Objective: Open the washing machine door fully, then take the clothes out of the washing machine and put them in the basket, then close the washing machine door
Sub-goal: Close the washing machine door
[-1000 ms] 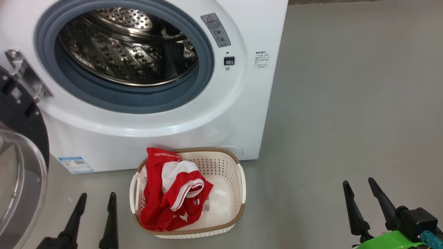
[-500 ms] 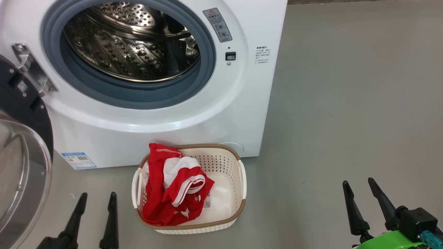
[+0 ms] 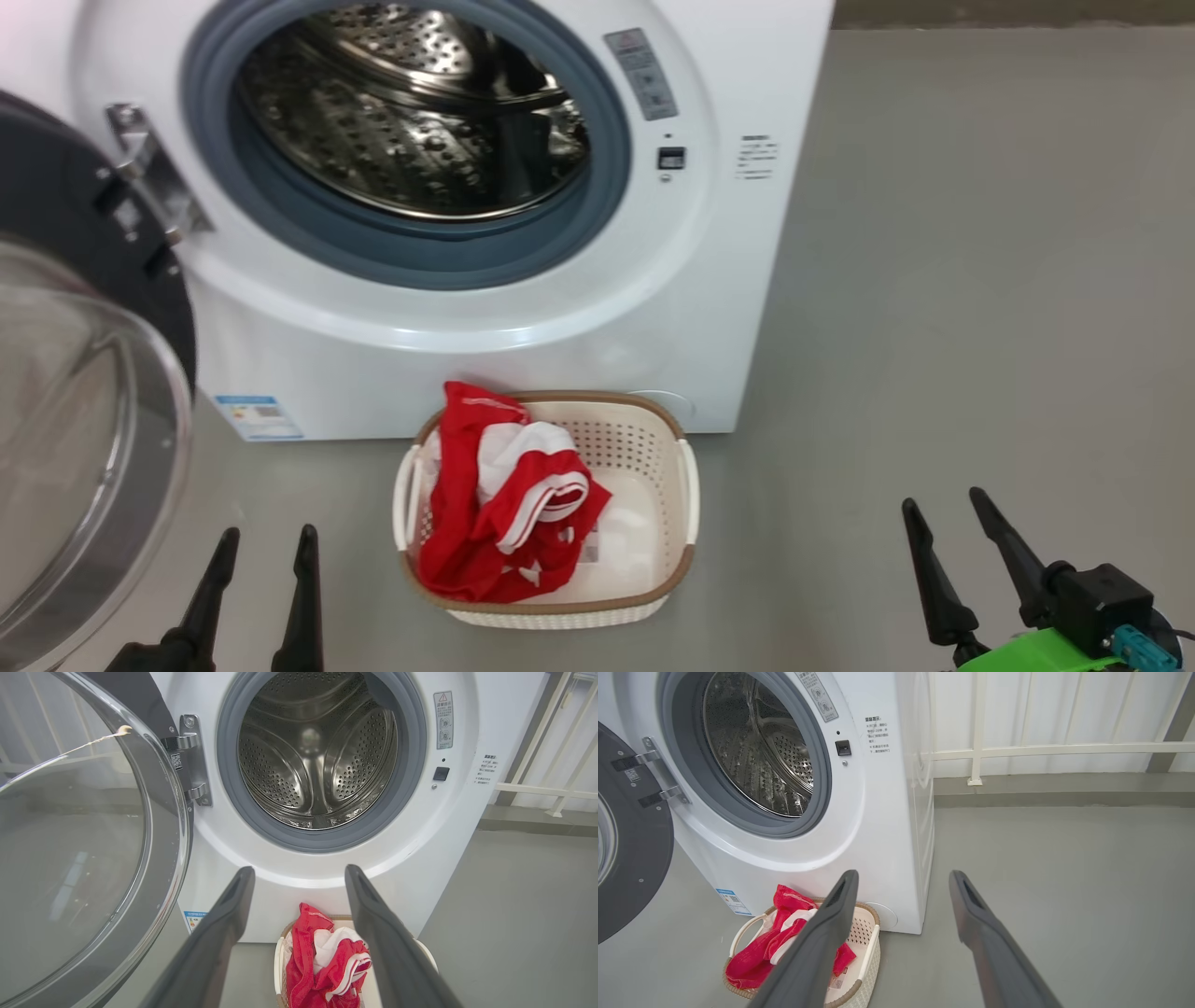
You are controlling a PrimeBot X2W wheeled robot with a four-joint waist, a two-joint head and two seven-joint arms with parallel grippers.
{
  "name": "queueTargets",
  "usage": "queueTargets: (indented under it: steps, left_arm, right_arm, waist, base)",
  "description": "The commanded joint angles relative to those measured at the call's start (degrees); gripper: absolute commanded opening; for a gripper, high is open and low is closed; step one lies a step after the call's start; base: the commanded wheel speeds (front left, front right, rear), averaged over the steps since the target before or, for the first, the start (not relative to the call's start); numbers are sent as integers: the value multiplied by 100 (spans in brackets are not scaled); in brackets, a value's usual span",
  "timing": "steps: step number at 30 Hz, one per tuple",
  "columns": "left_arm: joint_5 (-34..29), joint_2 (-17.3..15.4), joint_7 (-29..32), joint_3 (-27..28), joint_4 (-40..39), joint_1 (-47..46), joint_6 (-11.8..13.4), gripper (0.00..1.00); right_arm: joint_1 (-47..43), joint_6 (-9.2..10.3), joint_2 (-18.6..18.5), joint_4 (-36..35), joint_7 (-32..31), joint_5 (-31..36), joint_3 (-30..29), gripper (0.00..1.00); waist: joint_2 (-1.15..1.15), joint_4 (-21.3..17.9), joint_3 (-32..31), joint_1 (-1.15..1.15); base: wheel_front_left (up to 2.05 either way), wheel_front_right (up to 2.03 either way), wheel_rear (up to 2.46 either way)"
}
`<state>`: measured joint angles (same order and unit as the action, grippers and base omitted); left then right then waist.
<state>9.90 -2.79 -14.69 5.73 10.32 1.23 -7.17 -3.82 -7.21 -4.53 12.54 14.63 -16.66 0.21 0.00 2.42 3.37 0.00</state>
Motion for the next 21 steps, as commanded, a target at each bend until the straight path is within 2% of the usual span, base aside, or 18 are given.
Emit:
queueTargets:
  steps: [1, 11, 21]
  left_arm:
    - [46, -39, -30, 217, -87, -64, -32, 100]
    - [251, -12, -30, 146, 144, 13, 92, 100]
    - [445, -10, -30, -85, 252, 55, 270, 100]
  right_arm:
    - [156, -28, -133, -98, 37, -31, 197, 100]
    - [385, -28, -336, 33, 37, -92, 520, 100]
    - [478, -28, -360, 163, 37, -129, 821, 100]
  waist:
    - [0, 254, -22, 0]
    - [0, 1168, -64, 0]
    - [0, 1923, -123, 0]
  base:
    - [0, 0, 0]
    - [0, 0, 0]
    - [0, 0, 0]
